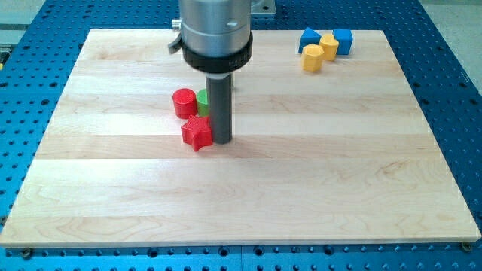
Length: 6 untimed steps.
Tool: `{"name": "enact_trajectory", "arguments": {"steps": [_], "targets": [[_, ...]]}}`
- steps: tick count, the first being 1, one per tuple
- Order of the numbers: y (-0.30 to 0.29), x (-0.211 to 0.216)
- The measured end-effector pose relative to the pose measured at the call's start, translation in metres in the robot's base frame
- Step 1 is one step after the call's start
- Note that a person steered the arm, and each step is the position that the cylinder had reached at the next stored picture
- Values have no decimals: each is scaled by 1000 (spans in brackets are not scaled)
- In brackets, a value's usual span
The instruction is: Move the red circle to the top of the green star
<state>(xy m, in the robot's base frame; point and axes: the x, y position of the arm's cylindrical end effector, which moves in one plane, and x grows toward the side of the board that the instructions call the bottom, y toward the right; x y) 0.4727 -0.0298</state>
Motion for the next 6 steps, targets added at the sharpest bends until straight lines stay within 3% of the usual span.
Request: {"name": "enact_trajectory", "arguments": {"steps": [1, 2, 4, 5, 6], "targets": [[-13, 64], [-153, 54], [-90, -12], [-56, -6], [-68, -7]]}}
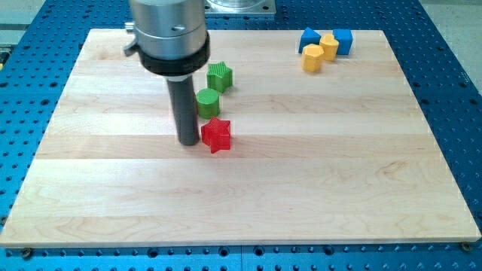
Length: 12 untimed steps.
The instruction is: Move the red circle to the top of the green star
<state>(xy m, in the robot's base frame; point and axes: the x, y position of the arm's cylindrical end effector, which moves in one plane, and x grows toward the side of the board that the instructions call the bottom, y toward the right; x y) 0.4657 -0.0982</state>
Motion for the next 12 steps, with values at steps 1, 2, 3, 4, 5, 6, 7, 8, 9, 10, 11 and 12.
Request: {"name": "enact_trajectory", "arguments": {"steps": [1, 2, 3, 4, 5, 6, 7, 8, 9, 10, 11, 12], "targets": [[14, -36], [17, -52], [22, -122], [-6, -122], [-52, -115], [-35, -165], [17, -180], [29, -193], [19, -232], [60, -242], [66, -237], [66, -230]]}}
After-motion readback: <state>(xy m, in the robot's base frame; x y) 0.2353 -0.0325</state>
